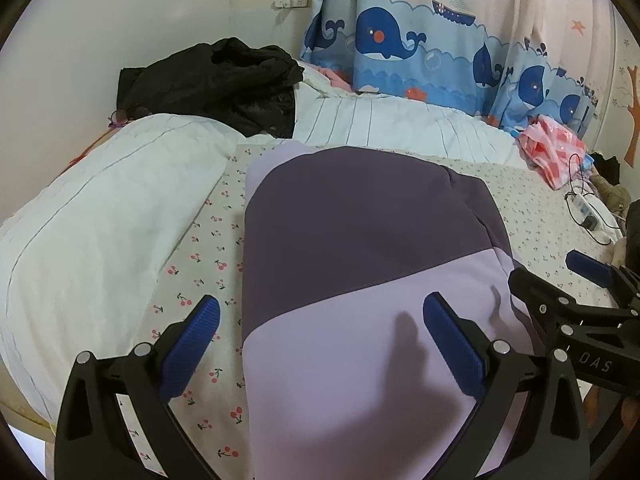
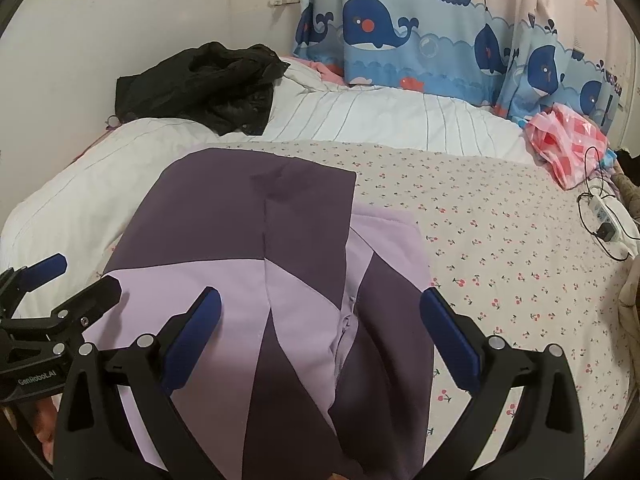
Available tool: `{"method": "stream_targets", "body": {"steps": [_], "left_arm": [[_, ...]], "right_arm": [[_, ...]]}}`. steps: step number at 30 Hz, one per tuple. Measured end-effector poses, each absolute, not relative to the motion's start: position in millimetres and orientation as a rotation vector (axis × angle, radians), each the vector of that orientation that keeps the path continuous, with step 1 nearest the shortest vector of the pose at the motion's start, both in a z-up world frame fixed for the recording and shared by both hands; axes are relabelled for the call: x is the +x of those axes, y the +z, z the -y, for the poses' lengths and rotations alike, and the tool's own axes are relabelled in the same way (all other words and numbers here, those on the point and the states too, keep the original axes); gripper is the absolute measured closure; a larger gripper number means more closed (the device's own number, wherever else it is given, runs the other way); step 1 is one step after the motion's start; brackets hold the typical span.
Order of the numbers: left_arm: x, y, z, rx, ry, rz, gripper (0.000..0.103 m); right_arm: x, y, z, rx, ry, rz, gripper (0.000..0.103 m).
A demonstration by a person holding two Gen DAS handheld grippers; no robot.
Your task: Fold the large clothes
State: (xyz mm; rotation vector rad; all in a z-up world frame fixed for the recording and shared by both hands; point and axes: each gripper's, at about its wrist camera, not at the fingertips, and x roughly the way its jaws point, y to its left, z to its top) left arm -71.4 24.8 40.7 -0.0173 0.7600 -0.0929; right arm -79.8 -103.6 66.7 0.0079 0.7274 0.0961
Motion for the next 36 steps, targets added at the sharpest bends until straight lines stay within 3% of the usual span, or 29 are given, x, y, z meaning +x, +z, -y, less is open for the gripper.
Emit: {"method": "stream_targets", "body": {"steps": [36], "left_arm": [[-71.0,38.0,-28.4,-0.017,-0.086,-0.771,0.006]], "right_arm": [[-83.9,69.2,100.3,-0.035,0.104,-0.713,0.007]]}}
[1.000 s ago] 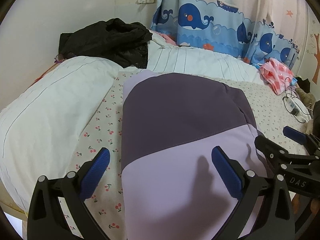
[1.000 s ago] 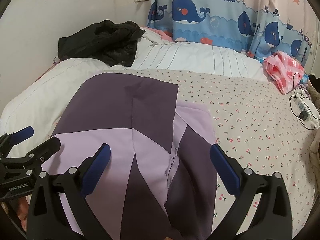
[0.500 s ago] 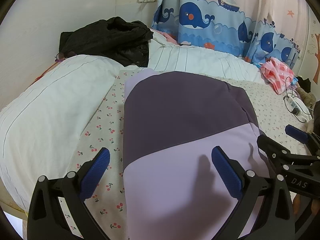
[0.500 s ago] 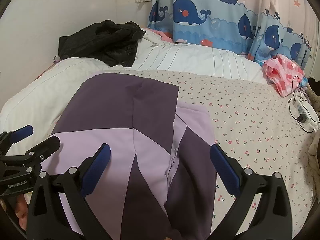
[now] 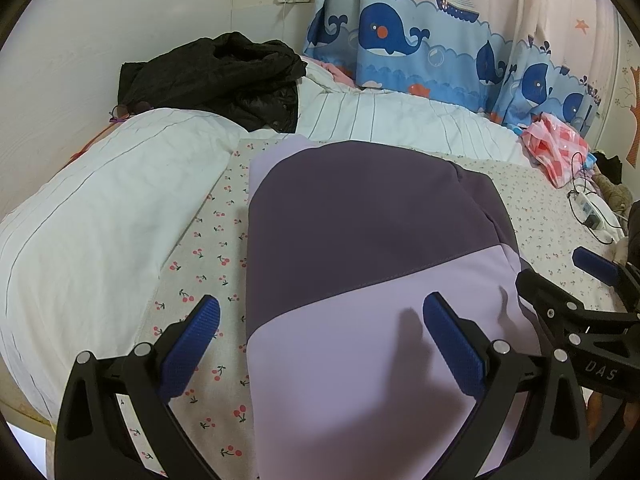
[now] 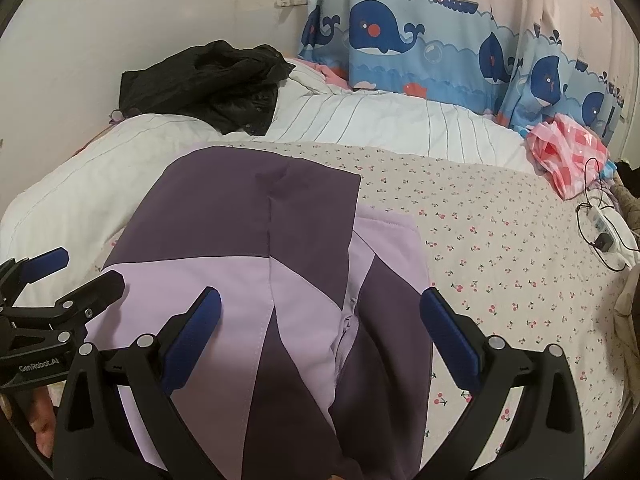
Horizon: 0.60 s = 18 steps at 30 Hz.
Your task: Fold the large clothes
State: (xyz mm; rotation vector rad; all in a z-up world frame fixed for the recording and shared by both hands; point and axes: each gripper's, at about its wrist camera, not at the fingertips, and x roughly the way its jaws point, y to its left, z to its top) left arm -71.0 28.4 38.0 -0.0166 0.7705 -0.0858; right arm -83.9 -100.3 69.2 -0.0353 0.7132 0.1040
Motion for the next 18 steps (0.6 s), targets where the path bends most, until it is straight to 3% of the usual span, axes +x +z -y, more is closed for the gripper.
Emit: {"method": "stream_targets", "body": {"steps": [18], "left_arm": [[-67.0,35.6,-30.7,-0.015,-0.086,-0.780,0.006]], "right_arm": [[-84.1,69.7,98.7,-0.043,0.104,-0.709,0.007]]}}
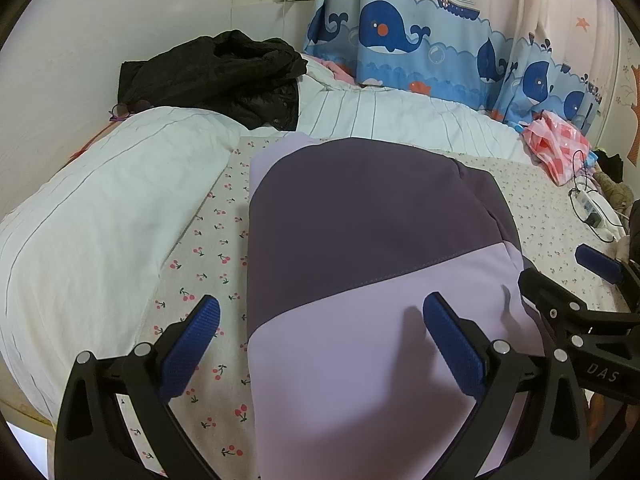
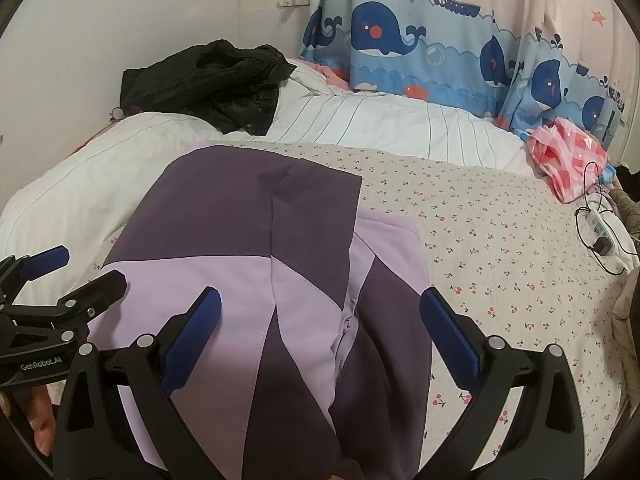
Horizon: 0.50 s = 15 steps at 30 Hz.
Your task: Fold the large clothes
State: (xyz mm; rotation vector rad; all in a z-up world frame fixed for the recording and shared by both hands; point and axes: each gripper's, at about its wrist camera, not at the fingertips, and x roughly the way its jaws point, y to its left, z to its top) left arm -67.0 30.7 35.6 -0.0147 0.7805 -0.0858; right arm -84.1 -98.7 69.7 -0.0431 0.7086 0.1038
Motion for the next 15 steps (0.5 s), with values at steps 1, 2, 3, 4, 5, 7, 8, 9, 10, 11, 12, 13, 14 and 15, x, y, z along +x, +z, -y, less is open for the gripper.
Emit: {"method": "stream_targets", "body": {"steps": [1,2,3,4,5,7,8,9,10,11,12,13,14,15], "left_arm": [[-67.0,35.5,-30.7,-0.015,-0.086,-0.780,0.006],[-65.8,35.5,-31.6,-0.014,-0.086,-0.781,0.006],[-65.7,35.6,-31.6,-0.014,-0.086,-0.781,0.006],[-65.6,35.6,-31.6,-0.013,-0.086,-0.780,0.006],[-66.0,35.4,-31.7,-0.011,-0.085,-0.779,0.006],[-65.8,35.4,-31.9,-0.012,-0.086,-0.780,0.006],[-65.8,35.4,-32.0,-0.013,-0.086,-0.781,0.006],[-65.8,35.5,-31.7,-0.012,-0.086,-0.780,0.006],[-65.7,35.5,-31.7,-0.011,-0.085,-0.780,0.006],[-65.7,35.5,-31.8,-0.012,-0.083,-0.781,0.006],[-64.9,35.3,-32.3,-0.011,-0.081,-0.782,0.006],[-64.5,34.9,-33.1,-0.012,-0.081,-0.783,0.006],[-64.2,34.5,-33.8,-0.012,-0.080,-0.784,0.006],[-63.5,34.2,-34.0,-0.011,-0.079,-0.785,0.006]], "right_arm": [[-84.2,69.8,98.7,-0.043,0.104,-0.708,0.007],[-84.1,69.8,98.7,-0.043,0.104,-0.708,0.007],[-84.0,69.8,98.9,-0.043,0.103,-0.708,0.007],[-84.1,69.7,98.9,-0.042,0.104,-0.709,0.007],[-83.9,69.7,99.1,-0.042,0.104,-0.708,0.007],[-84.1,69.8,99.0,-0.043,0.104,-0.709,0.007],[-84.0,69.8,99.1,-0.042,0.104,-0.708,0.007],[-84.1,69.8,99.1,-0.043,0.105,-0.708,0.007],[-84.0,69.9,99.2,-0.044,0.105,-0.707,0.007],[-83.9,70.0,99.5,-0.044,0.105,-0.707,0.007],[-83.8,69.9,99.6,-0.043,0.105,-0.708,0.007],[-83.8,69.8,99.5,-0.043,0.105,-0.709,0.007],[-83.6,69.7,99.7,-0.044,0.105,-0.709,0.007],[-83.9,69.8,99.4,-0.044,0.104,-0.709,0.007]]}}
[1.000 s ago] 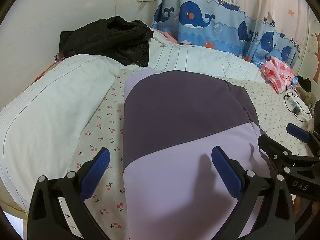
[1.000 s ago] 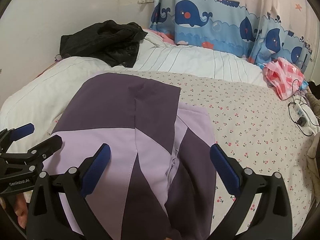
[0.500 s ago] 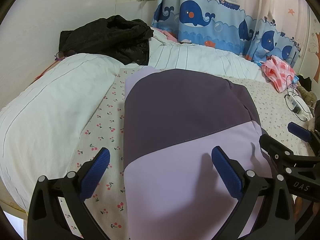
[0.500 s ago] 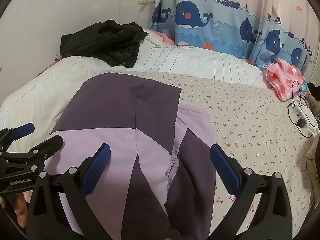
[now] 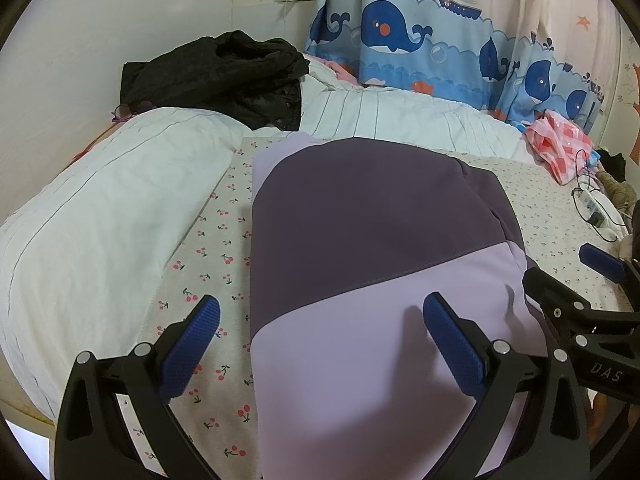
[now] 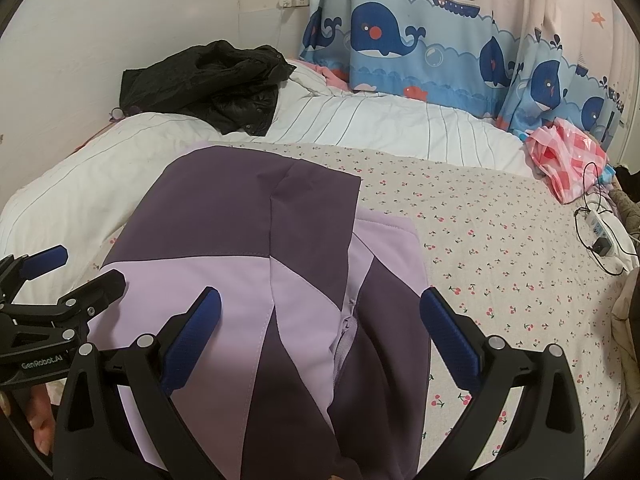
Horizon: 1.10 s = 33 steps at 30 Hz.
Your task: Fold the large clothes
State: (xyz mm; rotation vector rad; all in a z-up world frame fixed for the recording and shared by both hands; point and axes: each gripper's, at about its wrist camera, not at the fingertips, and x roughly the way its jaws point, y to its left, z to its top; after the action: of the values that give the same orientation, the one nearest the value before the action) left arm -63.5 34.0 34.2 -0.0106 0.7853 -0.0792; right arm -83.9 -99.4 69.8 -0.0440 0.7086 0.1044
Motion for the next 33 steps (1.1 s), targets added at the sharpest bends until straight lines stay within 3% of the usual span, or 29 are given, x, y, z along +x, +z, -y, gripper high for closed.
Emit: {"method": "stream_targets", "body": {"steps": [33], "left_arm": [[-71.8,43.9,-32.5,0.032,-0.029,-0.728,0.006]], "right_arm": [[-83.9,69.5,98.8,-0.045,0.104,-0.707,0.007]]}}
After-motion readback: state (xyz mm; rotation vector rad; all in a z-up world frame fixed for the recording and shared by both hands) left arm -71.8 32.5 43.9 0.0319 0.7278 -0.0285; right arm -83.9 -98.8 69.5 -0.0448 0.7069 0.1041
